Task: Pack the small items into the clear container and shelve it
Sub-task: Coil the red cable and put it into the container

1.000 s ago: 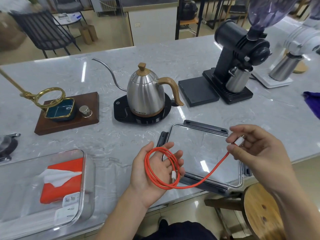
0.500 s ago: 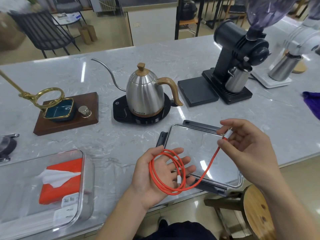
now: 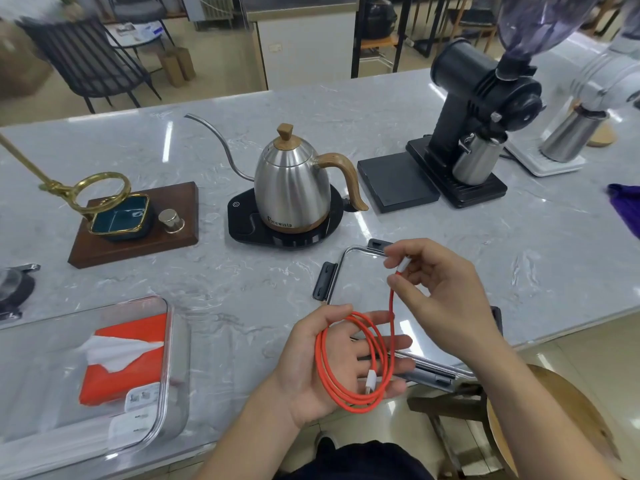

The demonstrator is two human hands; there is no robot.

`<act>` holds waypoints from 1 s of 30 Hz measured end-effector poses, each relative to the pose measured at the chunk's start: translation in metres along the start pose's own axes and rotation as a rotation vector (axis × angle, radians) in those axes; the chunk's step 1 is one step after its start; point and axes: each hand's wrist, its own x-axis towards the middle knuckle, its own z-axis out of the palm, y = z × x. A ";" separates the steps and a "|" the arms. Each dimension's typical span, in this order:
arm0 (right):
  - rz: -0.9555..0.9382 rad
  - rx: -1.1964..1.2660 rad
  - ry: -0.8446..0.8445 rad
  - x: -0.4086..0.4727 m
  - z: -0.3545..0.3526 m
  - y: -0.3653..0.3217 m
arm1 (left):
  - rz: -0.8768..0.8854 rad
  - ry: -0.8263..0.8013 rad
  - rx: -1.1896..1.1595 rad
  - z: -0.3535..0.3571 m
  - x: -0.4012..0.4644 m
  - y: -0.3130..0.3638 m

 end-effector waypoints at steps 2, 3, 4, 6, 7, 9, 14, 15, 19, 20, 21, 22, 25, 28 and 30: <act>-0.013 -0.022 -0.019 0.000 0.004 -0.001 | -0.010 0.011 0.024 0.001 0.000 -0.001; -0.016 -0.028 -0.028 0.000 0.006 -0.002 | -0.011 0.014 0.032 0.001 0.001 -0.002; -0.017 -0.029 -0.038 0.001 0.008 -0.003 | -0.009 0.017 0.039 0.001 0.001 -0.003; -0.016 -0.026 -0.054 0.001 0.012 -0.004 | -0.004 0.020 0.053 0.000 0.002 -0.004; -0.016 -0.026 -0.061 0.001 0.014 -0.004 | -0.003 0.022 0.055 0.000 0.002 -0.004; -0.012 -0.022 -0.076 0.001 0.016 -0.005 | -0.001 0.021 0.053 0.001 0.002 -0.005; 0.003 -0.015 -0.110 -0.001 0.020 -0.009 | 0.011 0.025 0.007 0.001 0.004 -0.007; -0.010 -0.022 -0.113 -0.001 0.021 -0.009 | 0.016 0.024 -0.005 0.001 0.005 -0.008; -0.031 -0.008 -0.133 -0.005 0.024 -0.012 | 0.036 0.069 -0.039 0.001 0.006 -0.011; -0.025 0.001 -0.136 -0.007 0.024 -0.013 | 0.041 0.092 -0.050 0.002 0.006 -0.011; -0.017 0.006 -0.141 -0.009 0.025 -0.014 | 0.047 0.116 -0.060 0.004 0.006 -0.011; -0.009 0.011 -0.147 -0.011 0.027 -0.016 | 0.050 0.137 -0.067 0.004 0.006 -0.012; 0.023 0.041 -0.189 -0.017 0.029 -0.020 | 0.062 0.150 -0.076 0.004 0.007 -0.010; 0.008 0.015 -0.237 -0.022 0.030 -0.022 | 0.089 0.188 -0.097 0.002 0.008 -0.011; 0.001 0.012 -0.252 -0.024 0.030 -0.024 | 0.129 0.235 -0.117 0.002 0.007 -0.012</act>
